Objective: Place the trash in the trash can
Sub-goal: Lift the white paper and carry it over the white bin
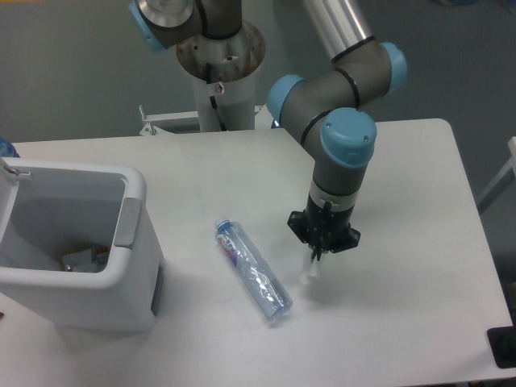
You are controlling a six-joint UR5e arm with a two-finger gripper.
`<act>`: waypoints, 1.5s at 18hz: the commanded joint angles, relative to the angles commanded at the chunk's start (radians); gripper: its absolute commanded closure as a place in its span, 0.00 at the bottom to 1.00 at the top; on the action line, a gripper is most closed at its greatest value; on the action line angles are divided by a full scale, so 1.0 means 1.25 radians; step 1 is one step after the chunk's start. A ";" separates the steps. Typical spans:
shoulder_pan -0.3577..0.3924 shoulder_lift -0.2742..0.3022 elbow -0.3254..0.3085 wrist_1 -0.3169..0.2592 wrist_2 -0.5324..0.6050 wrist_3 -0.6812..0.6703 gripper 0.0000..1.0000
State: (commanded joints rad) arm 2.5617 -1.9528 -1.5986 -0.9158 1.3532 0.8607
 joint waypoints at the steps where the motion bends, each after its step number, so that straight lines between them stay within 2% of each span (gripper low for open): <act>1: 0.001 0.000 0.016 0.000 -0.018 -0.012 1.00; 8: -0.009 0.021 0.087 0.001 -0.093 -0.128 1.00; 13: -0.033 0.055 0.111 0.001 -0.140 -0.188 1.00; 20: -0.120 0.108 0.125 0.002 -0.150 -0.274 1.00; 22: -0.175 0.152 0.136 0.005 -0.185 -0.332 1.00; 27: -0.233 0.199 0.143 0.010 -0.208 -0.392 1.00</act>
State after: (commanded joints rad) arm 2.2704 -1.7044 -1.4205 -0.9035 1.0937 0.3713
